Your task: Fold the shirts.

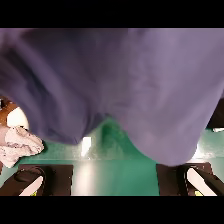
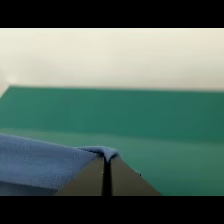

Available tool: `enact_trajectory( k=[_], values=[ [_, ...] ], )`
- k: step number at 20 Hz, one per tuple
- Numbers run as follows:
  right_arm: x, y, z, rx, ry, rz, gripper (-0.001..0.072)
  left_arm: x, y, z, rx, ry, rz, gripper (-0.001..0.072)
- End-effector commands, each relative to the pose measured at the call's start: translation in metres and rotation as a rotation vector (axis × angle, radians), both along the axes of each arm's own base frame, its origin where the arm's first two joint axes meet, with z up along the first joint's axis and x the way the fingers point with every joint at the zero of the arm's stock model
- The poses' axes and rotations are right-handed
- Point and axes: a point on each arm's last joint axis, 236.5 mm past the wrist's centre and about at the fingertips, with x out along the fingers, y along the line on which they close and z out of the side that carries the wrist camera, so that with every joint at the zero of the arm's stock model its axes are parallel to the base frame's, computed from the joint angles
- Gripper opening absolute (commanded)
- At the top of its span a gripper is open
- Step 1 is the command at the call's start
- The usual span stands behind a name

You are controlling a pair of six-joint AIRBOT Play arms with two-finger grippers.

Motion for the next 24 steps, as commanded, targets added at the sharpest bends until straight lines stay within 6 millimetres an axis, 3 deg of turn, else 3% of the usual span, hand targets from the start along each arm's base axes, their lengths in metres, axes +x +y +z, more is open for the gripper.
enact_trajectory(
  k=[1,5,8,10,12,13,14,15,16,17,20,24],
  values=[
    [0.039,-0.008,-0.081,0.114,0.315,0.08,0.0016,0.087,0.002,-0.097,0.107,0.286,0.083,0.0027],
    [0.093,0.001,-0.213,0.089,0.677,0.108,0.0016,0.175,-0.013,-0.239,0.264,0.696,0.071,0.0027],
    [0.135,0.012,-0.302,-0.063,0.792,0.071,0.0017,0.232,-0.021,-0.329,0.314,0.885,0.067,0.0027],
    [0.165,0.024,-0.34,-0.096,0.776,0.069,0.0018,0.26,-0.027,-0.381,0.326,0.971,0.065,0.0028],
    [0.189,0.034,-0.363,-0.071,0.759,0.053,0.002,0.276,-0.029,-0.422,0.319,1.053,0.071,0.0028],
    [0.197,0.036,-0.371,-0.058,0.754,0.042,0.002,0.279,-0.03,-0.438,0.323,1.085,0.071,0.0028],
    [0.203,0.037,-0.376,-0.044,0.749,0.036,0.0021,0.28,-0.029,-0.446,0.332,1.102,0.073,0.0095],
    [0.206,0.037,-0.377,-0.042,0.747,0.033,0.0047,0.281,-0.027,-0.449,0.342,1.106,0.082,0.0384],
    [0.208,0.035,-0.376,-0.043,0.747,0.031,0.0281,0.279,-0.023,-0.449,0.35,1.115,0.097,0.0505],
    [0.208,0.03,-0.37,-0.04,0.746,0.025,0.0467,0.274,-0.015,-0.452,0.371,1.14,0.121,0.0504],
    [0.2,0.018,-0.338,-0.039,0.726,0.013,0.045,0.242,0.005,-0.474,0.455,1.296,0.158,0.0503],
    [0.158,0.02,-0.307,-0.089,0.755,0.067,0.045,0.197,0.004,-0.519,0.458,1.453,0.121,0.0504]
  ],
)
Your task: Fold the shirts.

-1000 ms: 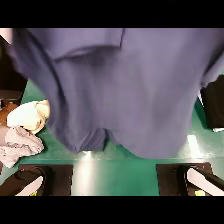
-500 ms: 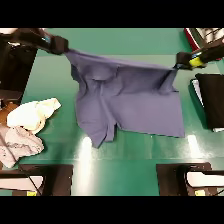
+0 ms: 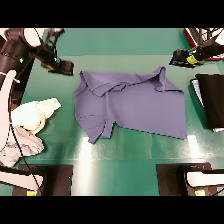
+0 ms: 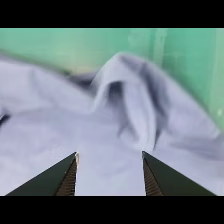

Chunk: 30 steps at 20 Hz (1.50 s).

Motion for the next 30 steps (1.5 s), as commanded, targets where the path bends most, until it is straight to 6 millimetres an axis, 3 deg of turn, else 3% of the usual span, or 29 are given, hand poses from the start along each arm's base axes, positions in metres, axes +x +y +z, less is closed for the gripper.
enact_trajectory(
  k=[1,3,6,9,11,15,19,23,24,25,26,28,30],
  values=[
    [-0.038,0.002,0.023,-0.027,0.045,0.066,0.045,-0.046,0.001,-0.041,-0.017,0.139,0.026,0.0503],
    [-0.053,0.009,0.036,-0.032,0.044,0.09,0.045,-0.081,-0.004,-0.065,-0.066,0.172,0.048,0.0503],
    [-0.057,0.015,0.057,-0.035,-0.021,0.099,0.045,-0.13,-0.013,-0.096,-0.159,0.201,0.094,0.0503],
    [-0.061,0.017,0.067,-0.033,-0.044,0.103,0.045,-0.161,-0.017,-0.129,-0.174,0.266,0.118,0.0503],
    [-0.065,0.018,0.066,-0.034,-0.032,0.107,0.0451,-0.161,-0.022,-0.142,-0.18,0.248,0.15,0.0503],
    [-0.07,0.02,0.063,-0.035,-0.009,0.119,0.045,-0.15,-0.025,-0.143,-0.2,0.205,0.204,0.0502],
    [-0.071,0.021,0.063,-0.035,-0.005,0.12,0.0451,-0.159,-0.025,-0.156,-0.186,0.267,0.205,0.0503],
    [-0.073,0.02,0.062,-0.036,0.004,0.122,0.045,-0.153,-0.03,-0.161,-0.214,0.267,0.231,0.0501],
    [-0.075,0.02,0.06,-0.037,0.017,0.125,0.0451,-0.151,-0.031,-0.16,-0.216,0.259,0.232,0.0355],
    [-0.078,0.02,0.059,-0.038,0.028,0.128,0.045,-0.15,-0.031,-0.159,-0.217,0.255,0.23,0.0098],
    [-0.083,0.02,0.057,-0.04,0.051,0.132,0.045,-0.147,-0.031,-0.156,-0.214,0.243,0.218,0.0028],
    [-0.095,0.015,0.051,-0.048,0.108,0.14,0.045,-0.142,-0.02,-0.142,-0.148,0.221,0.172,0.0027],
    [-0.113,0.007,0.039,-0.052,0.167,0.134,0.045,-0.139,0.001,-0.114,-0.052,0.166,0.118,0.0027]
  ],
)
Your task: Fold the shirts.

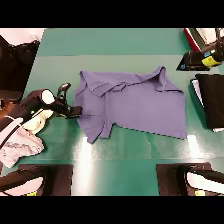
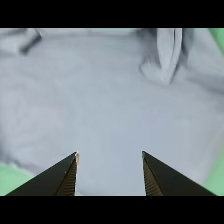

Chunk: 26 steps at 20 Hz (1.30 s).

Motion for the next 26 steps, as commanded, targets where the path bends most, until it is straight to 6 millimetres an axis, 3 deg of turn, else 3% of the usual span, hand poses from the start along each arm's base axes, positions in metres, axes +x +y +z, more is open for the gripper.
enact_trajectory(
  k=[1,3,5,9,12,16,22,25,26],
  values=[
    [-0.031,-0.014,-0.021,-0.013,0.1,-0.018,0.045,0.002,0.03,0.041,0.138,-0.078,-0.1,0.0027],
    [-0.06,-0.03,-0.05,-0.004,0.163,-0.075,0.0451,-0.006,0.035,0.072,0.157,-0.137,-0.163,0.0028],
    [-0.098,-0.044,-0.093,0.01,0.254,-0.145,0.0451,-0.012,0.036,0.089,0.154,-0.176,-0.176,0.0028],
    [-0.172,-0.066,-0.188,0.057,0.404,-0.318,0.0451,-0.012,0.032,0.094,0.133,-0.192,-0.17,0.0028],
    [-0.208,-0.067,-0.231,0.078,0.457,-0.393,0.0451,-0.01,0.026,0.096,0.106,-0.203,-0.164,0.0028],
    [-0.221,-0.06,-0.255,0.084,0.482,-0.398,0.0451,-0.01,0.024,0.097,0.096,-0.203,-0.162,0.0028],
    [-0.217,-0.049,-0.275,0.07,0.542,-0.335,0.0447,-0.013,0.021,0.097,0.083,-0.192,-0.162,0.0028],
    [-0.208,-0.049,-0.274,0.062,0.496,-0.346,0.0375,-0.015,0.022,0.096,0.084,-0.181,-0.165,0.0028],
    [-0.205,-0.051,-0.272,0.059,0.478,-0.349,0.0321,-0.015,0.022,0.096,0.085,-0.181,-0.165,0.0028]
  ],
)
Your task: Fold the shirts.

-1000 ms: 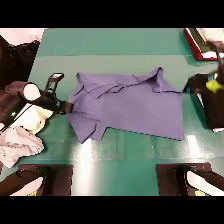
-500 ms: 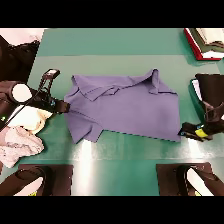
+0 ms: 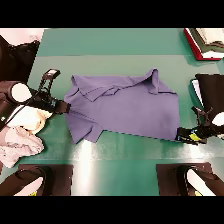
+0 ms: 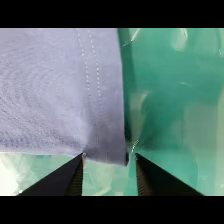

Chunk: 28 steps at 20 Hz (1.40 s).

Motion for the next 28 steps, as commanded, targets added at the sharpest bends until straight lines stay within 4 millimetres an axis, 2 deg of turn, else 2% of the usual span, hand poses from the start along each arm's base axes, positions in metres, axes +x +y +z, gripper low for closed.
enact_trajectory(
  k=[1,2,3,4,5,7,9,10,12,15,17,19,21,22,25,28],
  values=[
    [0.018,-0.004,-0.002,-0.03,-0.085,-0.013,0.0295,-0.002,0.0,0.0,-0.002,0.007,0.0,0.0028],
    [0.02,-0.004,-0.001,-0.034,-0.098,-0.014,0.0266,-0.002,0.0,0.0,-0.003,0.007,0.0,0.0028],
    [0.022,-0.004,0.001,-0.034,-0.108,-0.015,0.0147,-0.002,-0.001,0.0,-0.005,0.008,0.0,0.0028],
    [0.023,-0.005,0.002,-0.038,-0.12,-0.013,0.006,-0.002,-0.001,0.0,-0.006,0.008,0.0,0.0028],
    [0.025,-0.005,0.005,-0.04,-0.136,-0.014,0.002,-0.002,-0.001,0.001,-0.007,0.007,0.0,0.0028],
    [0.03,-0.006,0.018,-0.051,-0.187,-0.01,0.0019,0.0,-0.002,0.006,-0.01,-0.008,0.0,0.0028],
    [0.05,-0.01,0.051,-0.074,-0.289,-0.005,0.0018,0.012,-0.005,0.034,-0.023,-0.066,-0.004,0.0028],
    [0.064,-0.013,0.075,-0.088,-0.359,-0.005,0.0018,0.021,-0.007,0.056,-0.035,-0.114,-0.006,0.0028],
    [0.097,-0.007,0.139,-0.07,-0.547,-0.018,0.0018,0.04,-0.012,0.12,-0.068,-0.256,-0.01,0.0028],
    [0.137,0.003,0.259,-0.047,-0.88,-0.031,0.0018,0.052,-0.015,0.247,-0.131,-0.541,-0.02,0.0028],
    [0.147,0.003,0.34,-0.073,-1.078,-0.025,0.0018,0.041,-0.012,0.335,-0.178,-0.746,-0.02,0.0028],
    [0.142,0.003,0.419,-0.124,-1.27,-0.007,0.0018,0.015,-0.005,0.413,-0.221,-0.938,-0.019,0.0028],
    [0.127,0.005,0.487,-0.172,-1.426,0.012,0.0018,-0.02,0.004,0.476,-0.263,-1.108,-0.015,0.0028],
    [0.118,0.007,0.514,-0.192,-1.486,0.029,0.0018,-0.038,0.008,0.501,-0.287,-1.191,-0.01,0.0028],
    [0.089,0.016,0.581,-0.237,-1.623,0.066,0.0018,-0.092,0.023,0.554,-0.357,-1.393,0.008,0.0028],
    [0.063,0.017,0.625,-0.309,-1.713,0.088,0.0018,-0.15,0.032,0.594,-0.446,-1.555,0.002,0.0028]
  ],
)
